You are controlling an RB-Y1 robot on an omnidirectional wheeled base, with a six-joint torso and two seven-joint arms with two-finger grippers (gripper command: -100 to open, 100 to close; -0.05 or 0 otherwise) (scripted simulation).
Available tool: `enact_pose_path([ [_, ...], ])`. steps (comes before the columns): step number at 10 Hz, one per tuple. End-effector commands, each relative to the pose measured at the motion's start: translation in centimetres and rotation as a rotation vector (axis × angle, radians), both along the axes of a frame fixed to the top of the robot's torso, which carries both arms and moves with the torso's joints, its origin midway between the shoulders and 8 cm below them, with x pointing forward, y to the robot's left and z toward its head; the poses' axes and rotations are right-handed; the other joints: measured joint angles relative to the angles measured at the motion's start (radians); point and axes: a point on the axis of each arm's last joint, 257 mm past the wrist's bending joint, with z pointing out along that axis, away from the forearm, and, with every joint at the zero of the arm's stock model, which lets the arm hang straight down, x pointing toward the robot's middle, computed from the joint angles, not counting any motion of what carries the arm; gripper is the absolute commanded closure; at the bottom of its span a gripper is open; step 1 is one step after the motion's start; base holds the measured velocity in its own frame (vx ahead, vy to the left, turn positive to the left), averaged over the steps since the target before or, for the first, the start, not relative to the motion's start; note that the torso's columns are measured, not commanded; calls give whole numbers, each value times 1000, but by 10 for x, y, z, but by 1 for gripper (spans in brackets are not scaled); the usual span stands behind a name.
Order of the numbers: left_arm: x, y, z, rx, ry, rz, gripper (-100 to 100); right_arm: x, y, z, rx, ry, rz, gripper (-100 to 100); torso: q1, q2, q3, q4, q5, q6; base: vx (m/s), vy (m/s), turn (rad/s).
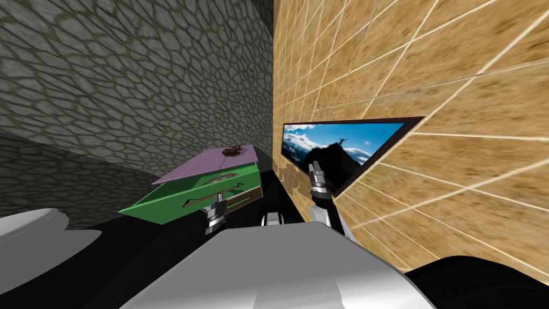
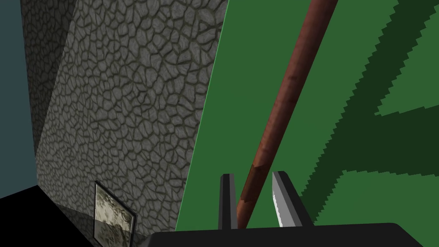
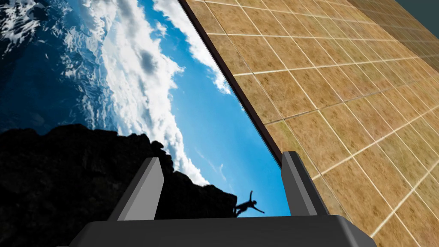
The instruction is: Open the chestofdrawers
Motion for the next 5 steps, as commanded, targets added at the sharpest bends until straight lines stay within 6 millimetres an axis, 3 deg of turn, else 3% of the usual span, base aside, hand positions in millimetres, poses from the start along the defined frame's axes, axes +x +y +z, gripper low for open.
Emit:
enact_pose_path([
  [1, -8, 13, 1, 2, -5, 16, 100, 0, 0, 0, 0, 0, 0, 0, 1, -2, 0, -2, 2, 1, -100, -45, -123],
  [4, -19, 28, 7, 10, -22, 34, 100, 0, 0, 0, 0, 0, 0, 0, 1, 2, 2, -2, 3, -2, -162, -112, -61],
  [5, -1, 34, 8, -5, 0, 40, -100, 0, 0, 0, 0, 0, 0, 0, 0, 0, 1, -2, 2, -1, -138, -81, -74],
])
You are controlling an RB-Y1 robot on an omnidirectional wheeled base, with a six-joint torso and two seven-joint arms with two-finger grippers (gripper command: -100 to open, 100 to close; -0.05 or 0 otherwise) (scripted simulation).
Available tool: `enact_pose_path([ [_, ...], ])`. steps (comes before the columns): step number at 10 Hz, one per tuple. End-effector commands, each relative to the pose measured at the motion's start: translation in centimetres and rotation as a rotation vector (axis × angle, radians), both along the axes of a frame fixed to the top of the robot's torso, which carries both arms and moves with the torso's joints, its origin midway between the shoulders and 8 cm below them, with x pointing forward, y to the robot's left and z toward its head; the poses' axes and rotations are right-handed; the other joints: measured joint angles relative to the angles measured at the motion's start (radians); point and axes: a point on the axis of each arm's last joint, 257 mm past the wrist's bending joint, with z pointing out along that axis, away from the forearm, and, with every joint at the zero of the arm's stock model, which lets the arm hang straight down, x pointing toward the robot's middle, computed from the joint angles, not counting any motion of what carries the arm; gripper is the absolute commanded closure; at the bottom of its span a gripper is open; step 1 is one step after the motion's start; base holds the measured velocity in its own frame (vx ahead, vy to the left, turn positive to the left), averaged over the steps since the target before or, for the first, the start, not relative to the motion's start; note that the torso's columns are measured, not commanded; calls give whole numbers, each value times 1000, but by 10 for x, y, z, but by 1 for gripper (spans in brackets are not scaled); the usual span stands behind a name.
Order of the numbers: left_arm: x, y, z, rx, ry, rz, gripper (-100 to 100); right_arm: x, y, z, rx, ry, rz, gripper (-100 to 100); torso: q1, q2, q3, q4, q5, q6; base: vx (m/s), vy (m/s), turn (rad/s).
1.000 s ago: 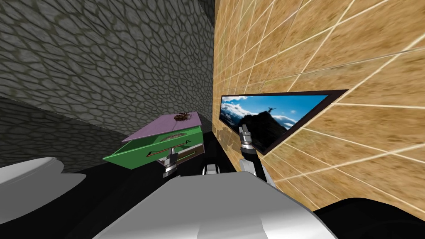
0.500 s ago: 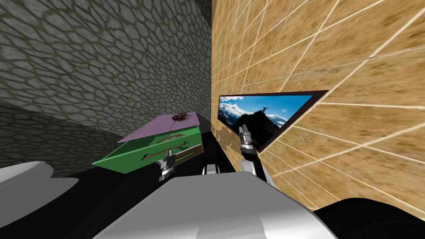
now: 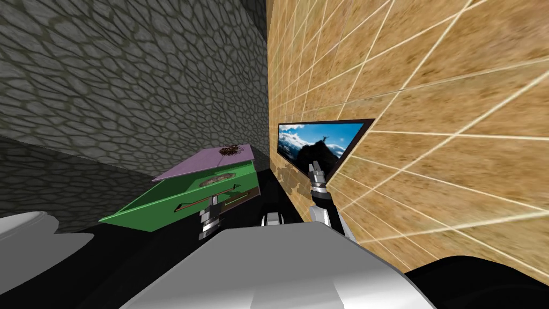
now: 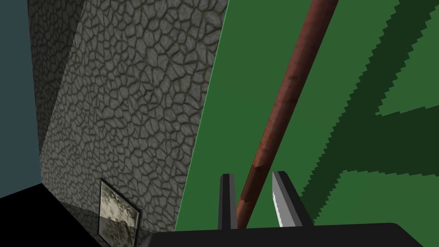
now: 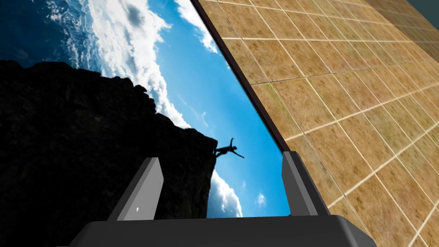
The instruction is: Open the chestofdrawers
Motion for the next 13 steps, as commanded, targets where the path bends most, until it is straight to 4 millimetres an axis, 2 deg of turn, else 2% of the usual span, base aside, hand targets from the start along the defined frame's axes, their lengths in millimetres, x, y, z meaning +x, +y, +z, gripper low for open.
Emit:
enact_pose_path([
  [1, 16, 10, 8, -2, 1, 11, -100, 0, 0, 0, 0, 0, 0, 0, 4, -5, -2, -3, 4, 3, -86, -15, -31],
  [3, 32, 20, 18, -4, 1, 22, -100, 0, 0, 0, 0, 0, 0, 0, 13, -17, -8, -9, 10, 4, -72, 9, -53],
  [9, 77, 47, 50, -17, 0, 52, -100, 0, 0, 0, 0, 0, 0, 0, 3, -7, -3, -4, 5, 4, -100, -27, -56],
  [10, 71, 46, 42, -21, 12, 51, -100, 0, 0, 0, 0, 0, 0, 0, 1, -6, -2, -3, 3, 4, -43, -14, -14],
  [11, 71, 47, 39, -26, 20, 53, 0, 0, 0, 0, 0, 0, 0, 0, 2, -8, -3, -4, 4, 3, -8, -3, 0],
  [13, 71, 47, 35, -31, 30, 54, 0, 0, 0, 0, 0, 0, 0, 0, 5, -10, -4, -5, 6, 3, 0, 0, 0],
])
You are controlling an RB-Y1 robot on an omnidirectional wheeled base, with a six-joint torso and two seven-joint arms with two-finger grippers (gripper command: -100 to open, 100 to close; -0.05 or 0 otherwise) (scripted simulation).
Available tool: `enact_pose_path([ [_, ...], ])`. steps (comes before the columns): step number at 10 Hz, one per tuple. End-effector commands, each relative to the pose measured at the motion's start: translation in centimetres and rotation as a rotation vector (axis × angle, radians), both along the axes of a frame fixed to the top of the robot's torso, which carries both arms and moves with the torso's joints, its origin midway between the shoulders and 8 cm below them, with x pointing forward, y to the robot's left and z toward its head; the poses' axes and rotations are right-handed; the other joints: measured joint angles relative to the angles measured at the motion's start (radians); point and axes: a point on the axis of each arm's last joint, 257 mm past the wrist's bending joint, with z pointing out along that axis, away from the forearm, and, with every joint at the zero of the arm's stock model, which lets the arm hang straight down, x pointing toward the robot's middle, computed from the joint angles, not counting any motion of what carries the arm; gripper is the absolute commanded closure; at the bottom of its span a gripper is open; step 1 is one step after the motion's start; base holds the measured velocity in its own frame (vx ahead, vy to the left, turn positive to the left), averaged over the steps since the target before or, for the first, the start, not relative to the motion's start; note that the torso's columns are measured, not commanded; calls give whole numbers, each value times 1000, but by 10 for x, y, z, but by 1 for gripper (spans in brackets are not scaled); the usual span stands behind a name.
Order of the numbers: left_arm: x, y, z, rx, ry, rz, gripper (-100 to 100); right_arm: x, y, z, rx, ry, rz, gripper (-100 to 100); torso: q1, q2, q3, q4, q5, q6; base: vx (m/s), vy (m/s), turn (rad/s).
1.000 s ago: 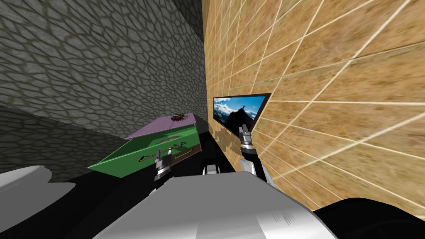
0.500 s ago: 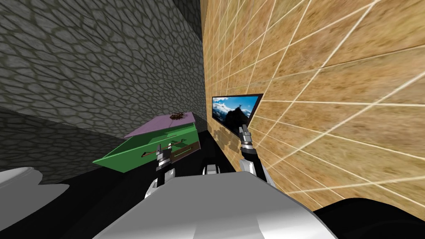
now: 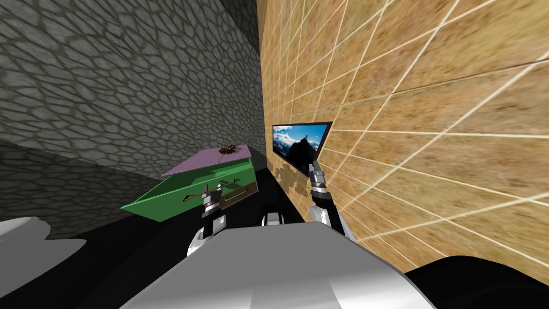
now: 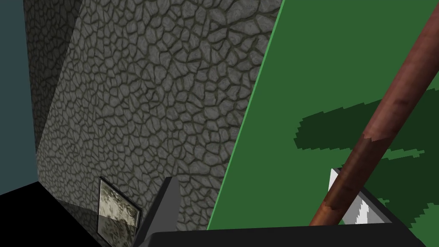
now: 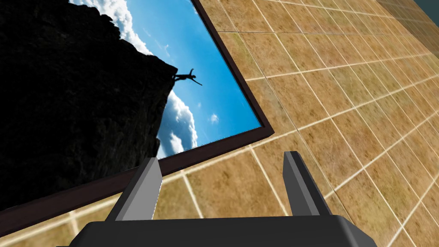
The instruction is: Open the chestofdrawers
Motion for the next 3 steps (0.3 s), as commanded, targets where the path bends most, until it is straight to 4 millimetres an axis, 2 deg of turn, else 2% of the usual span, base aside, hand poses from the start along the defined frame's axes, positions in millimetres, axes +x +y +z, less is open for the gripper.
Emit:
enact_pose_path([
  [1, 0, 0, -1, -1, 2, 1, 0, 0, 0, 0, 0, 0, 0, 0, 1, 0, 0, -1, 1, 0, 0, 0, 0],
  [3, -1, 0, -2, -3, 5, 1, 0, 0, 0, 0, 0, 0, 0, 0, 2, 0, 0, -1, 2, 0, 0, 0, 0],
])
